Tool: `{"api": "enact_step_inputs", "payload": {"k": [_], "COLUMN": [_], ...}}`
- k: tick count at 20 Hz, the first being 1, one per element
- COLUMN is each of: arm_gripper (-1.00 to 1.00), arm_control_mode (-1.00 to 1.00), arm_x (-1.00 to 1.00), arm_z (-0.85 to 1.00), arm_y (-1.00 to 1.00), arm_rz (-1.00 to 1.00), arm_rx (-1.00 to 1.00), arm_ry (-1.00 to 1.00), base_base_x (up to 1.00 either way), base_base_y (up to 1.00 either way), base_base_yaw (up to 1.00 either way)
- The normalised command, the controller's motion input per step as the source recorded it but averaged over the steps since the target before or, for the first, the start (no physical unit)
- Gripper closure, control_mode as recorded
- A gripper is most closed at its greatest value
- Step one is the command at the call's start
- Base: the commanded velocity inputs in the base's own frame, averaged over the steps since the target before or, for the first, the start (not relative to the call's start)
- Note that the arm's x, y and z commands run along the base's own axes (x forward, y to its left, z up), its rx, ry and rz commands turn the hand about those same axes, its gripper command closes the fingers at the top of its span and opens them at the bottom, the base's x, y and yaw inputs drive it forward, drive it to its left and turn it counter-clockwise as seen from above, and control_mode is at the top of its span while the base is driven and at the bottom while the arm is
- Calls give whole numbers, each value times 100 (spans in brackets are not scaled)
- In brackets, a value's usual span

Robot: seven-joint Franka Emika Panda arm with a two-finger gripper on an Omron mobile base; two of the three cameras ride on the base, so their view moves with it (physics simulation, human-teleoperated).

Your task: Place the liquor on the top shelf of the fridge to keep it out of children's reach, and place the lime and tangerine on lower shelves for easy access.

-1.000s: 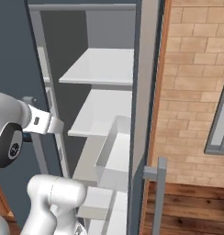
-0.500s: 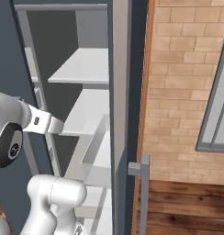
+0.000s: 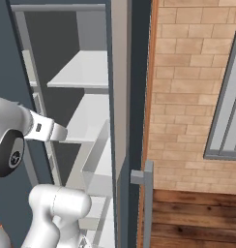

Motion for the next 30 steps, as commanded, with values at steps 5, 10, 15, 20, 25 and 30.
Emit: {"api": "enact_step_inputs", "payload": {"k": [5, 10, 15, 20, 25, 30], "arm_gripper": [100, 100, 100, 100, 100, 100], "arm_control_mode": [-100, -100, -100, -100, -100, -100], "arm_x": [0, 0, 0, 8, 24, 20], "arm_z": [2, 32, 60, 19, -31, -57], "arm_y": [0, 0, 0, -10, -14, -12], "arm_rz": [0, 0, 0, 0, 0, 0], "arm_rx": [0, 0, 0, 0, -1, -1], "arm_ry": [-15, -30, -25, 0, 14, 10], "base_base_x": [0, 0, 0, 0, 0, 0], "base_base_y": [0, 0, 0, 0, 0, 0], "base_base_yaw": [0, 0, 0, 0, 0, 0]}}
